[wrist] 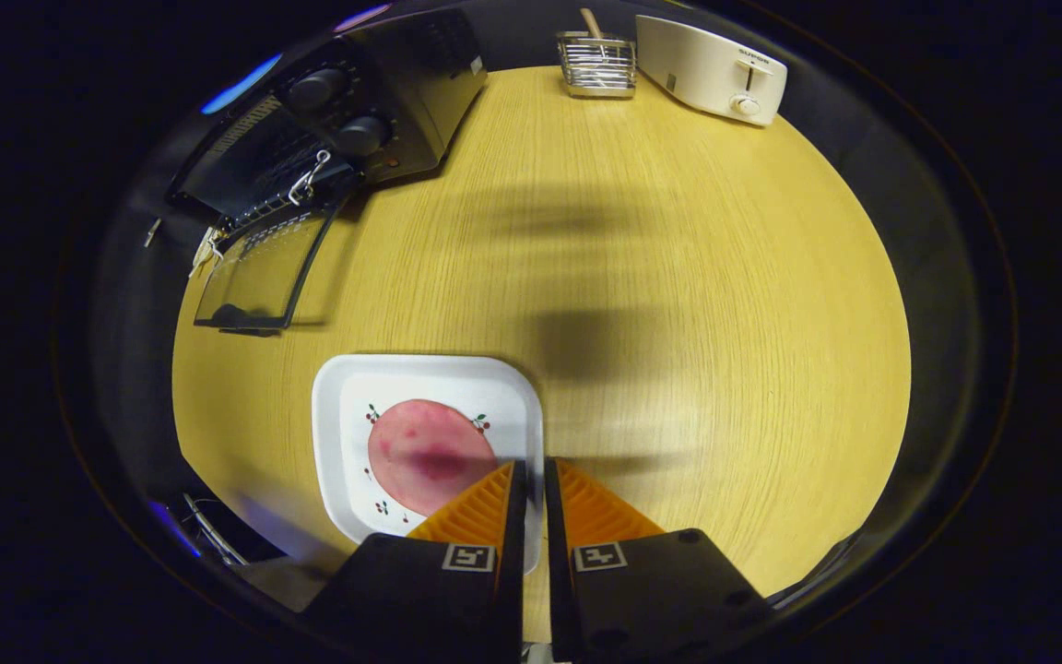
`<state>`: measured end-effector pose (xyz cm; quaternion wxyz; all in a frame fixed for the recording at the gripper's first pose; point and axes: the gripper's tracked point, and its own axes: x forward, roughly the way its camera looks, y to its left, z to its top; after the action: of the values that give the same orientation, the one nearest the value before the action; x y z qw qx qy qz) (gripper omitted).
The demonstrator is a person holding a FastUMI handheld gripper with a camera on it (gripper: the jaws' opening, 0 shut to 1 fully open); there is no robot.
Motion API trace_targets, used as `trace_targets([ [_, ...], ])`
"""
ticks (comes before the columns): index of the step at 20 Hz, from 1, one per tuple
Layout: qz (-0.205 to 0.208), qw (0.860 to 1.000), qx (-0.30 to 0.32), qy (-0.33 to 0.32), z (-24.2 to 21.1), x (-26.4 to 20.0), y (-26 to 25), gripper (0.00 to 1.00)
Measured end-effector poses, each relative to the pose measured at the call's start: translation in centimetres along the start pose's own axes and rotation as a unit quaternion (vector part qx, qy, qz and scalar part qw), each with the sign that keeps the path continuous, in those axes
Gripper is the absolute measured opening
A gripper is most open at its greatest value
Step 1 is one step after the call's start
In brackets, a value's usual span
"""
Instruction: Open the toaster oven, put the food inside, and close the toaster oven door.
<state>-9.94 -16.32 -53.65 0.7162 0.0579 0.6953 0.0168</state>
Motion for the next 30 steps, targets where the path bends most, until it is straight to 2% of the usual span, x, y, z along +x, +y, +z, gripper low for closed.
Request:
trace_targets([
  [1, 0.011, 1.0, 0.013, 0.012, -0.1, 0.3, 0.1, 0.17],
  [2, 0.026, 0.999, 0.028, 0.019, 0.0, 0.6, 0.1, 0.05],
  [4, 0.047, 0.998, 0.038, 0.025, 0.0, 0.4, 0.0, 0.05],
  [8, 0.058, 0.997, 0.035, 0.029, -0.1, 0.3, 0.0, 0.05],
  [12, 0.109, 0.987, 0.108, 0.053, -1.1, -0.1, 0.2, 0.05],
  [14, 0.14, 0.976, 0.158, 0.053, -1.7, -1.1, 0.7, 0.05],
  [18, 0.181, 0.946, 0.27, 0.011, -2.3, -3.3, 1.7, 0.05],
  [21, 0.222, 0.908, 0.354, -0.034, -3.1, -5.7, 4.2, 0.05],
  [25, 0.234, 0.861, 0.444, -0.081, -3.9, -7.3, 9.9, 0.05],
  [27, 0.248, 0.831, 0.488, -0.097, -2.4, -7.1, 14.1, 0.05],
  [30, 0.253, 0.811, 0.514, -0.119, 1.4, -6.1, 19.6, 0.05],
])
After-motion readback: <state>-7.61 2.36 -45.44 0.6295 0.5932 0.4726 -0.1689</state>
